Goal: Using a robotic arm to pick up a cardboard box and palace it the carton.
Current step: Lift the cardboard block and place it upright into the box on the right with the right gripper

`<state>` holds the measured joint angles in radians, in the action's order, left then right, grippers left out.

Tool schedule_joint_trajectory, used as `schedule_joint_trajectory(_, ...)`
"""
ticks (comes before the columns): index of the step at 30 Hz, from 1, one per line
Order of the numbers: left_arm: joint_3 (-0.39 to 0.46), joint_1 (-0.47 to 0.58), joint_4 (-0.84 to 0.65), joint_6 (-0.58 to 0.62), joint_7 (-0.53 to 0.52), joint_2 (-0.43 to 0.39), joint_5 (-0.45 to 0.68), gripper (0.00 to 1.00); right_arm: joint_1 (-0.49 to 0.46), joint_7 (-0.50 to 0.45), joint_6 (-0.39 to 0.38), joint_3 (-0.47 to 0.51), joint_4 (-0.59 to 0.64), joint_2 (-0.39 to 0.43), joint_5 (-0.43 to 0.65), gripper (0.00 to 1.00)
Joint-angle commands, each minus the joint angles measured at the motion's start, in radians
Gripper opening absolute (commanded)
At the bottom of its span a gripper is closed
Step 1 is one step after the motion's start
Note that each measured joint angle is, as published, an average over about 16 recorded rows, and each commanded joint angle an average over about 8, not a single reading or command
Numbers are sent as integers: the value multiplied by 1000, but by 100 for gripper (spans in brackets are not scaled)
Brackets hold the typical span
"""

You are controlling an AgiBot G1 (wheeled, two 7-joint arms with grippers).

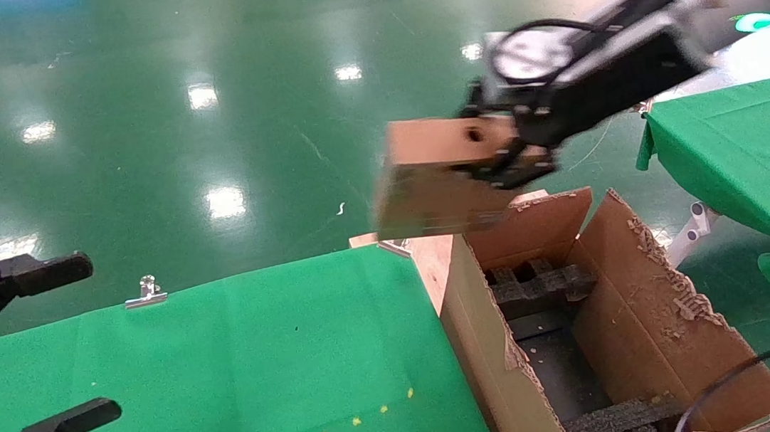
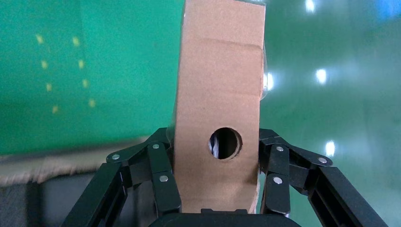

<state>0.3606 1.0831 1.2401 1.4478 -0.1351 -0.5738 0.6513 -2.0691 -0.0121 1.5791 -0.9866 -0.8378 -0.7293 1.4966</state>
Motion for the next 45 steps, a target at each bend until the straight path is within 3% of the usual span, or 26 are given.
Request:
schedule_joint_trajectory(1, 0, 0, 0, 0, 0, 0, 0, 100, -14, -15, 2, -12, -14, 39, 6, 0)
schedule_joint_trajectory(13, 0, 0, 0, 0, 0, 0, 0, 100, 27, -175, -16, -106, -226, 350, 7, 0)
schedule_joint_trajectory(20, 0, 0, 0, 0, 0, 0, 0, 100, 108, -244, -84, -125, -322, 454, -57, 0)
schedule_joint_trajectory(26, 0, 0, 0, 0, 0, 0, 0, 100, 140, -257, -117, -134, -356, 483, -89, 0)
schedule_joint_trajectory(36, 0, 0, 0, 0, 0, 0, 0, 100, 141, -273, -116, -135, -337, 464, -85, 0)
schedule_joint_trajectory(40, 0, 0, 0, 0, 0, 0, 0, 100, 178, -356, -166, -153, -336, 459, -80, 0)
schedule_joint_trajectory(45, 0, 0, 0, 0, 0, 0, 0, 100, 247, -564, -295, -187, -399, 480, -28, 0)
